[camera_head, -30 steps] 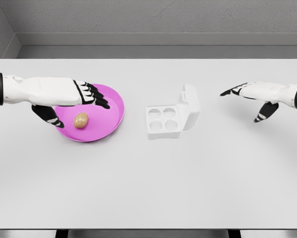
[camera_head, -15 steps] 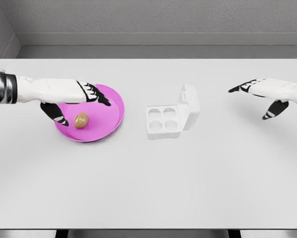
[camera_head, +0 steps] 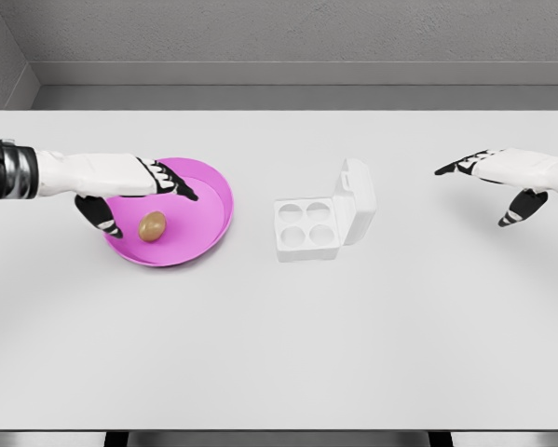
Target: Pack egg into the box and close the box lid
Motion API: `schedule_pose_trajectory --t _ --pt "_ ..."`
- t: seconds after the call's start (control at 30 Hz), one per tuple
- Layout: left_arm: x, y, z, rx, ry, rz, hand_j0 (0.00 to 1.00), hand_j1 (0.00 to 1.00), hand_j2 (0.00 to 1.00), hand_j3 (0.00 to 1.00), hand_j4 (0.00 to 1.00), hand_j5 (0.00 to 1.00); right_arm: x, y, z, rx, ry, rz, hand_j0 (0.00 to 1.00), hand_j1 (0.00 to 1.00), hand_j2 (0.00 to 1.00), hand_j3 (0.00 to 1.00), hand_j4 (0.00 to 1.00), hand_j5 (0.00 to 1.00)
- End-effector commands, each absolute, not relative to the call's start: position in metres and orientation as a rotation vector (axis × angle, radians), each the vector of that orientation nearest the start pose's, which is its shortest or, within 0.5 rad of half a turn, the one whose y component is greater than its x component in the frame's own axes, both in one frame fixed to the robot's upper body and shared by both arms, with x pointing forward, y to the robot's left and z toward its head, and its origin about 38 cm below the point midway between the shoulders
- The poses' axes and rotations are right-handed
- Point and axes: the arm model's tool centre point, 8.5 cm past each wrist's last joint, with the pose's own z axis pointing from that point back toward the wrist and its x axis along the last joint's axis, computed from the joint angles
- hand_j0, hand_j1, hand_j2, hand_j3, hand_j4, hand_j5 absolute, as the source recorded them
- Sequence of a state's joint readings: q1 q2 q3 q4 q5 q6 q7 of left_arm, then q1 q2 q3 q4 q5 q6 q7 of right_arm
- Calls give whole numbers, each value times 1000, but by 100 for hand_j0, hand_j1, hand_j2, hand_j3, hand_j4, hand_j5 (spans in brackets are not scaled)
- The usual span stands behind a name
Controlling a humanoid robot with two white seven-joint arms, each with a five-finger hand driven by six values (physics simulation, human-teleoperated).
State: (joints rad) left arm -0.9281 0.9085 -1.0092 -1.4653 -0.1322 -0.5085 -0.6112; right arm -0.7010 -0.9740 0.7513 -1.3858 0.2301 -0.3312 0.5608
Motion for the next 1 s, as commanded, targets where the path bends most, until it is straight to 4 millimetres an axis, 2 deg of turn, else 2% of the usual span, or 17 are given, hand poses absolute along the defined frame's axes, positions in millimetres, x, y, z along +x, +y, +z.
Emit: schedule_pose_trajectory --t 0.0,0.1,0.3,0.4,0.47,0.63,0.87,0.97 --pt "440 276 232 191 -1273 -2180 100 100 100 100 100 100 442 -375 211 -436 -1099 1842 100 100 100 100 100 100" --pt "436 269 233 179 -1292 -2194 100 100 100 100 100 100 442 -373 210 -432 -1103 1846 100 100 100 100 100 100" --pt "433 277 220 162 -1257 -2176 100 100 100 100 100 100 442 -372 210 -430 -1105 1847 100 100 100 100 100 100" --pt "437 281 217 168 -1245 -2153 100 100 100 100 100 100 442 -372 211 -432 -1104 1848 100 100 100 100 100 100" --pt "440 284 219 179 -1248 -2140 100 100 100 100 100 100 443 -364 207 -413 -1121 1848 100 100 100 100 100 100" --pt "441 276 217 164 -1263 -2140 100 100 100 100 100 100 443 -362 206 -410 -1123 1849 100 100 100 100 100 100" --pt "448 290 211 183 -1230 -2105 100 100 100 100 100 100 439 -352 207 -394 -1141 1877 100 100 100 100 100 100" --pt "449 287 211 179 -1237 -2106 100 100 100 100 100 100 439 -352 207 -394 -1141 1877 100 100 100 100 100 100"
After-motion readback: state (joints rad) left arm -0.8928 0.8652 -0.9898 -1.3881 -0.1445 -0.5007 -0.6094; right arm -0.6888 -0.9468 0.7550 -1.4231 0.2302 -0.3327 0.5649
